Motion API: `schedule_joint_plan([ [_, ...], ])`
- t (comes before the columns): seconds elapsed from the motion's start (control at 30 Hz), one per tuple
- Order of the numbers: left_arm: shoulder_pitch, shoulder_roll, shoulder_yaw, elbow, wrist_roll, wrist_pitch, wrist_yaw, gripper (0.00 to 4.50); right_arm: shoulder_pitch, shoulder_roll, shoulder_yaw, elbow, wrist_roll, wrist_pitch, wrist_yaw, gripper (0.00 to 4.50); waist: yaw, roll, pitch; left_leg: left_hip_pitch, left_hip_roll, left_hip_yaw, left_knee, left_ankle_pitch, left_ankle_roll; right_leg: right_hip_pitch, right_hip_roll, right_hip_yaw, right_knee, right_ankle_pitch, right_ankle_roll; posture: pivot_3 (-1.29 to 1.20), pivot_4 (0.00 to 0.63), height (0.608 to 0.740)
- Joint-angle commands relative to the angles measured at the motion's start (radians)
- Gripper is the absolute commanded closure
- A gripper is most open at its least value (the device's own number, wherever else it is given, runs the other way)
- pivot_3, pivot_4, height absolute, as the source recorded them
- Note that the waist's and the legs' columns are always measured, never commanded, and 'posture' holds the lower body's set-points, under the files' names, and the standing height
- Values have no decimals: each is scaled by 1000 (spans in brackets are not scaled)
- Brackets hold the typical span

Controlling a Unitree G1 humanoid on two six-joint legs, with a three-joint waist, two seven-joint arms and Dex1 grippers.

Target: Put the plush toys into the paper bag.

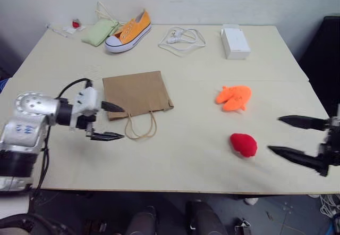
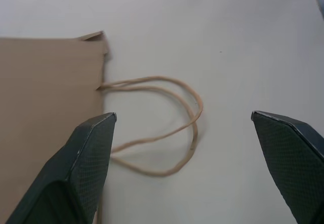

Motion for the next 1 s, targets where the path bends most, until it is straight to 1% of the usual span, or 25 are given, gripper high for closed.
schedule_joint_plan([
  [0.03, -90, -59, -67, 133, 112, -180, 4, 7, -82, 1, 93, -77, 31, -10, -100, 0, 1, 0, 0, -1, 0, 0, 1, 0, 0, 0, 0, 0, 0, 0, 0, 0, 150, 740],
  [0.17, -167, -138, -97, 230, 125, -267, -39, 7, -134, 13, 165, -115, 67, -8, -163, 0, 8, -1, 0, -2, 0, -1, 3, 0, 1, 0, 0, -1, 0, 0, 0, 0, 150, 740],
  [0.2, -182, -151, -102, 253, 132, -288, -43, 410, -138, 14, 175, -121, 72, -10, -174, 0, 9, -2, 0, -2, 0, -1, 3, 0, 1, 0, 0, -1, 0, 0, 0, 0, 150, 740],
  [0.27, -206, -168, -111, 292, 143, -323, -59, 915, -136, 18, 191, -129, 68, -15, -194, 0, 13, -2, 0, -3, 0, -1, 3, 0, 1, -1, 0, -1, 0, 0, 0, 0, 150, 740],
  [0.37, -226, -176, -121, 340, 164, -371, -80, 1839, -116, 27, 201, -138, 55, -28, -212, 0, 19, -2, 0, -3, 0, -1, 3, -1, 1, -1, -1, -1, 0, 0, 1, 0, 150, 740],
  [0.47, -239, -179, -118, 375, 171, -391, -97, 2878, -102, 33, 201, -143, 51, -36, -224, 0, 19, -2, 0, -3, 0, -1, 3, -1, 1, -1, 0, -1, 0, 0, 1, 0, 150, 740],
  [0.63, -239, -179, -124, 378, 172, -385, -125, 4397, -93, 41, 201, -143, 53, -43, -237, 0, 21, -3, 0, -3, 0, -1, 4, -1, 1, -1, 0, -1, 0, 0, 1, 0, 150, 740],
  [0.73, -243, -178, -115, 365, 155, -359, -132, 4397, -88, 39, 201, -135, 49, -50, -239, 0, 21, -3, 0, -3, 0, -1, 4, -1, 1, 0, 0, -1, 0, 0, 1, 0, 150, 740],
  [0.83, -252, -168, -104, 363, 130, -347, -165, 3854, -75, 45, 204, -129, 39, -55, -239, 0, 21, -3, 0, -3, 0, -1, 4, -1, 1, 0, 0, -1, 1, 0, 1, 0, 150, 740],
  [1.0, -260, -142, -129, 340, 112, -344, -198, 2303, -59, 54, 207, -140, 34, -61, -241, 0, 20, -3, 0, -3, 0, -1, 4, -1, 1, 0, 0, -1, 1, 0, 1, 0, 150, 740],
])
